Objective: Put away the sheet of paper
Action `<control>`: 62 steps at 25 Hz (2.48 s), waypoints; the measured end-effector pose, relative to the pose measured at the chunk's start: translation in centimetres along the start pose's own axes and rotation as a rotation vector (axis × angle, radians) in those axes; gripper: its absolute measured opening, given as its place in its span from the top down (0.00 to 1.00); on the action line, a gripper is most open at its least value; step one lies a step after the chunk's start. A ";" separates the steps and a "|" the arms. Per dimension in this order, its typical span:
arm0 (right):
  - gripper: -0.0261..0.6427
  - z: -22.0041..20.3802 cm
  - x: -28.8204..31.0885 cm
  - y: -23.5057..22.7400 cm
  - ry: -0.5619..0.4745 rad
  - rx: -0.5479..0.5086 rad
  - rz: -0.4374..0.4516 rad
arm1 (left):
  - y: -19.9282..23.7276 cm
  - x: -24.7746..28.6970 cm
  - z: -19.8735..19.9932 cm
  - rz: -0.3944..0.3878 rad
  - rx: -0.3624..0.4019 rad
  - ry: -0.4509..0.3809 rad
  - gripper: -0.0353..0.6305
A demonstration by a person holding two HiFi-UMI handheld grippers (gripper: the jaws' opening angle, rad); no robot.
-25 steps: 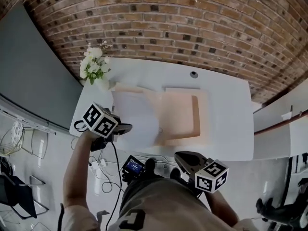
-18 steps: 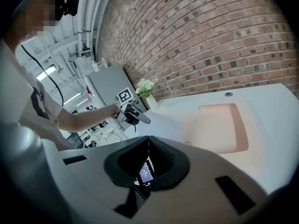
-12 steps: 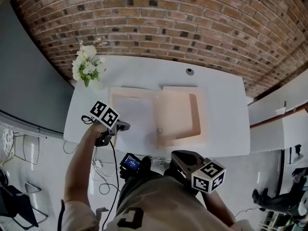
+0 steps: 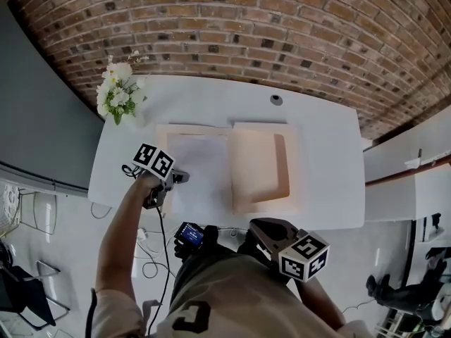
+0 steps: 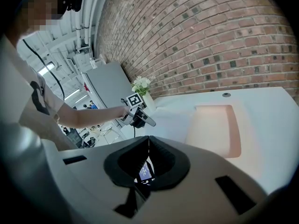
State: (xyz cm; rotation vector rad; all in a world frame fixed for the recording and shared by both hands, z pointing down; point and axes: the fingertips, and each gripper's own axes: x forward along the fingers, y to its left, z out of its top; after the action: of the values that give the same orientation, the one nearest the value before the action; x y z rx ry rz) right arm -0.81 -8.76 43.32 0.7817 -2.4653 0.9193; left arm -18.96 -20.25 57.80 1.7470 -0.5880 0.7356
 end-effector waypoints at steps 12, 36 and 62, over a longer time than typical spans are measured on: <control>0.93 0.1 -1.2 -2.2 0.023 0.005 0.003 | -0.8 2.2 2.0 0.030 -0.011 -0.013 0.92; 0.93 0.2 -2.6 -4.6 0.023 0.038 0.004 | -3.4 6.6 4.3 0.048 0.041 0.037 0.92; 0.93 -0.7 -4.3 -6.5 -0.010 0.057 -0.018 | -5.9 11.1 5.3 0.095 0.069 0.099 0.92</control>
State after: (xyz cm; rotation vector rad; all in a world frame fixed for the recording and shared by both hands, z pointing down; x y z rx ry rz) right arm 6.61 -10.84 44.59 0.8278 -2.4461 0.9849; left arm -6.22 -24.00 60.97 1.7435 -0.5874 0.9132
